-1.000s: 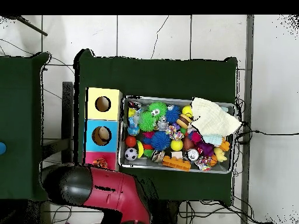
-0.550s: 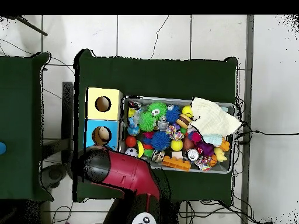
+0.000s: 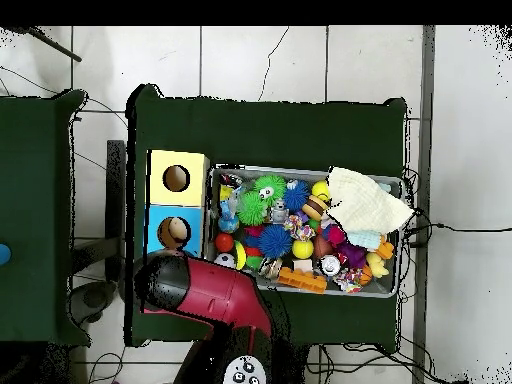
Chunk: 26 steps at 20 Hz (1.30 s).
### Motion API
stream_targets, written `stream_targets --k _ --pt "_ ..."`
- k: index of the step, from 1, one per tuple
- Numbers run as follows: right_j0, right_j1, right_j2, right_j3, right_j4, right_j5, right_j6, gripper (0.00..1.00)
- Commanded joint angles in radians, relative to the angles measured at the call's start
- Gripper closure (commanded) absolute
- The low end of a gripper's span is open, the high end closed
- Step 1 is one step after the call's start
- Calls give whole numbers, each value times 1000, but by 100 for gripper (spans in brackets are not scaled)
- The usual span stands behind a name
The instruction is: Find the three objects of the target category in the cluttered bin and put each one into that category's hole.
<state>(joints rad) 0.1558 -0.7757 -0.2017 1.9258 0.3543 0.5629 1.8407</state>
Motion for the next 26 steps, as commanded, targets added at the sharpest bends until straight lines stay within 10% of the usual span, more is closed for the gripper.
stream_targets --k 1,11,26 --pt "0 -14 34 -4 -23 21 159 100" --pt "49 -125 -15 -21 -39 186 195 100" --pt "84 -121 21 133 0 14 182 100"
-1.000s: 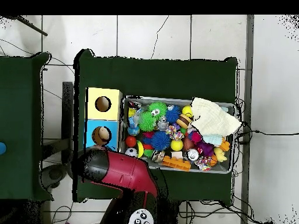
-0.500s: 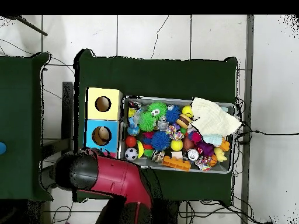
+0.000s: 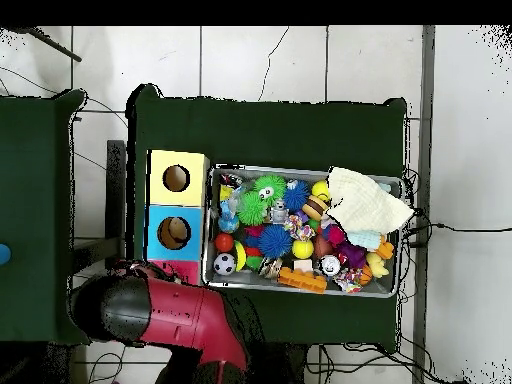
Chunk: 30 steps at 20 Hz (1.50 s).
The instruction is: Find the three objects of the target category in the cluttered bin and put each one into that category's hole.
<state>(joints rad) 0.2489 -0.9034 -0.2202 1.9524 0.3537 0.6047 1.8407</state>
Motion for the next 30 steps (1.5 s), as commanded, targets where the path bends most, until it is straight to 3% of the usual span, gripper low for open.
stream_targets --k 1,8,14,16,30 --pt "-11 5 44 120 4 -43 179 100" --pt "-1 -1 51 161 6 -99 183 100" --pt "11 19 35 121 -5 -78 199 100" --pt "10 26 52 156 6 -126 198 100" --pt "11 122 92 171 15 -288 204 100"
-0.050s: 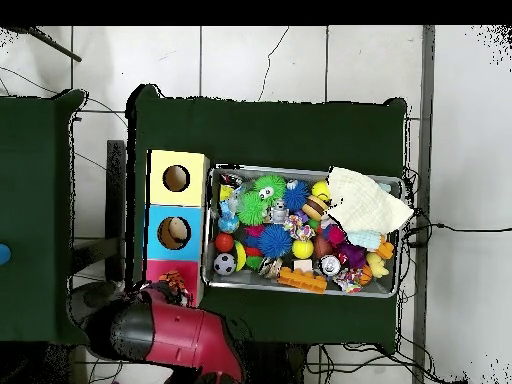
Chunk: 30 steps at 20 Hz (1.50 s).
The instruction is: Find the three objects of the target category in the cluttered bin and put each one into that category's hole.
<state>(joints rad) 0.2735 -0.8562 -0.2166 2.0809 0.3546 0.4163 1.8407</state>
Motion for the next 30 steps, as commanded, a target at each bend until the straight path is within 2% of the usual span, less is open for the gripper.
stream_targets --k 1,7,17,25,28,30 --pt "-14 85 92 43 15 -116 206 100" --pt "-24 145 117 44 15 -200 207 100" --pt "-45 173 143 37 24 -233 212 100" --pt "-69 267 180 22 6 -353 220 100" --pt "-75 281 182 15 2 -363 211 100" --pt "-63 263 165 13 9 -327 205 100"
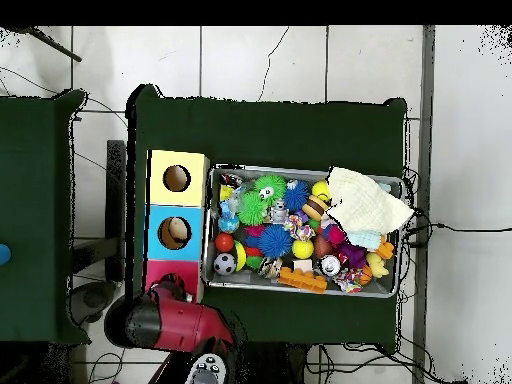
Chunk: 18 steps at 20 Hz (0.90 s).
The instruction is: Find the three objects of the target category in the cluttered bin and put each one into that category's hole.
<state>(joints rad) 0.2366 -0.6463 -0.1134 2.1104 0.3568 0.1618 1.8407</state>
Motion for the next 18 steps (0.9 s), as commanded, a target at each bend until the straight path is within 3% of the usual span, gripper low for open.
stream_targets --k 1,7,18 --pt "-26 24 57 -11 9 -36 197 100" --pt "3 -167 -12 -33 4 261 195 100" --pt "3 -247 -52 -108 -19 474 192 100"
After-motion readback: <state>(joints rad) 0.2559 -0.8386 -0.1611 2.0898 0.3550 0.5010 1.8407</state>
